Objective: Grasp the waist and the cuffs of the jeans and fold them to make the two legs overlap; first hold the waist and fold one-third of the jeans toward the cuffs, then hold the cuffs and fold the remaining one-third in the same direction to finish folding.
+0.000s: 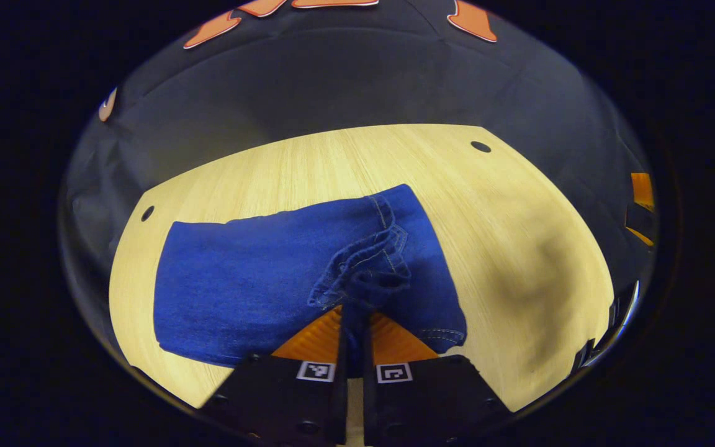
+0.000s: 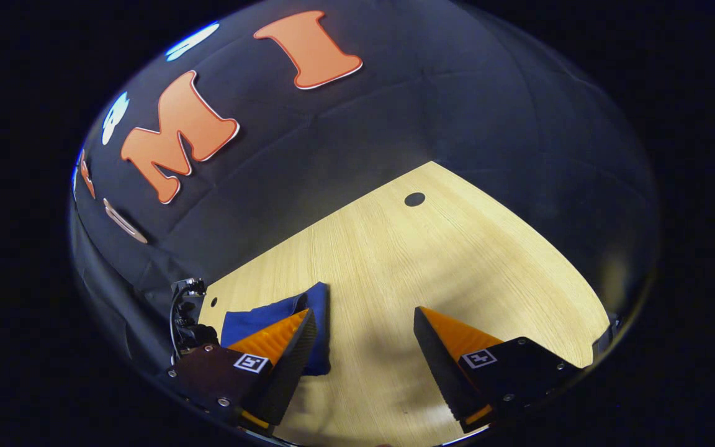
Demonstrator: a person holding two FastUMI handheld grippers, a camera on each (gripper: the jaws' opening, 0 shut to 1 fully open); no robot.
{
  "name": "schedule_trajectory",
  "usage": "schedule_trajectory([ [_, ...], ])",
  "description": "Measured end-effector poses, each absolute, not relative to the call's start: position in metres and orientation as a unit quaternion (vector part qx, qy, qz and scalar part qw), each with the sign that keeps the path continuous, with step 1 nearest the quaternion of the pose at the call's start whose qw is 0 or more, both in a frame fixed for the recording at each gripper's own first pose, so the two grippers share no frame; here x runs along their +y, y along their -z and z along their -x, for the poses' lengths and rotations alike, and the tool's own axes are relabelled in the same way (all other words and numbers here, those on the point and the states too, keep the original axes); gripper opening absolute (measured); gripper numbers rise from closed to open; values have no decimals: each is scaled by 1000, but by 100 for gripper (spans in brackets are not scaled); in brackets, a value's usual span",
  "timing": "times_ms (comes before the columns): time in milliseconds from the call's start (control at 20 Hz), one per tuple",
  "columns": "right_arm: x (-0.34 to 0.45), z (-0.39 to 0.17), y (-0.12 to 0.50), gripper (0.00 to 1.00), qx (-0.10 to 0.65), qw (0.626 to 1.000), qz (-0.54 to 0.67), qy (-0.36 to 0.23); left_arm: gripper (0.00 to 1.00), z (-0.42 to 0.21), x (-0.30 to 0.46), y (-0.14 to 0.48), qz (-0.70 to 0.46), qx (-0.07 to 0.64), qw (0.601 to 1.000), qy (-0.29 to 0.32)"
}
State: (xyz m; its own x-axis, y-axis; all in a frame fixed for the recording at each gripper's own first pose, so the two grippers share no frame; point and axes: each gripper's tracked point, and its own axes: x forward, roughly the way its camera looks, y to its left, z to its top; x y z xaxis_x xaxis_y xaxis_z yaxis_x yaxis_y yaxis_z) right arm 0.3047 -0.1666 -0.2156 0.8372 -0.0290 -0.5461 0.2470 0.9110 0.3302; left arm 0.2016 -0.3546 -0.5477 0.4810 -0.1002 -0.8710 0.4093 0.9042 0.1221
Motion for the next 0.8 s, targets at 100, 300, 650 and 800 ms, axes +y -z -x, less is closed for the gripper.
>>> schedule_trajectory([
  [100, -159, -308, 214, 97, 277, 939, -194, 67, 12, -201, -355, 539, -141, 486, 848, 156],
  [300, -142, -317, 204, 97, 275, 946, -166, 53, 18, -202, -348, 490, -57, 489, 857, 152],
  [650, -79, -336, 171, 97, 254, 957, -138, 16, 74, -230, -317, 348, -1, 382, 911, 158],
  [800, -51, -334, 149, 98, 232, 966, -114, 7, 83, -248, -279, 287, -37, 305, 942, 135],
])
